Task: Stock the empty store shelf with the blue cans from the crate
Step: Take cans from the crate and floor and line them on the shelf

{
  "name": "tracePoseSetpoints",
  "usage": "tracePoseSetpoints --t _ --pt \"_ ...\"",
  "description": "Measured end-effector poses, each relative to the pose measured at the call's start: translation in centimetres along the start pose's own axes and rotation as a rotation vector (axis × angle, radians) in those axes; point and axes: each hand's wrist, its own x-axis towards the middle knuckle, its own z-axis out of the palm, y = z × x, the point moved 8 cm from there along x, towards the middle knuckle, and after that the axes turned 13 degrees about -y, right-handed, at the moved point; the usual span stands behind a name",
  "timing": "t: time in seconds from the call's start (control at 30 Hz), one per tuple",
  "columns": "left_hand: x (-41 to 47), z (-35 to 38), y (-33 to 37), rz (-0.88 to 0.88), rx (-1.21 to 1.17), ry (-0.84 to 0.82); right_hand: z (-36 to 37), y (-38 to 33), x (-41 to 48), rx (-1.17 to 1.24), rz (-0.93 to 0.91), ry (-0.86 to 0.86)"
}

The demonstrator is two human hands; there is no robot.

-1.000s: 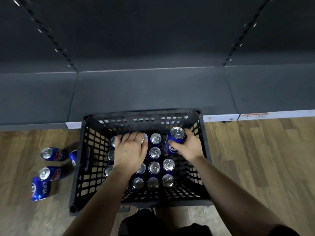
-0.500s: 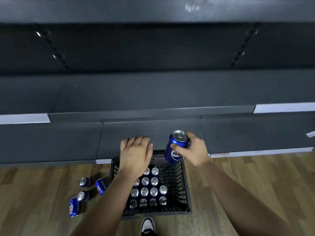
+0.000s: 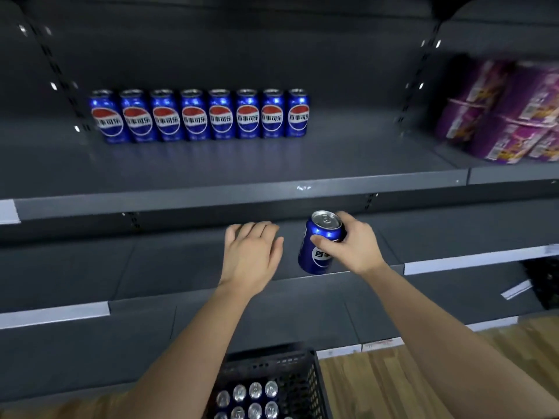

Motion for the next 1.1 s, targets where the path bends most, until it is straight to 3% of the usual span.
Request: tracePoseSetpoints --t 0.4,0.67,1.1 --pt "6.6 -4.6 2.1 0.089 0.03 0.101 -8.2 -5.5 4.0 -0.008 -0.092 0.155" --pt "11.2 -4.2 2.2 0.049 0.063 0.103 -12.6 -6.7 9.9 0.014 -0.131 0.194" --pt "17.2 -2.2 2.0 -0.036 0.06 0.085 -12.7 -2.6 18.8 0.296 -0.03 -0.046"
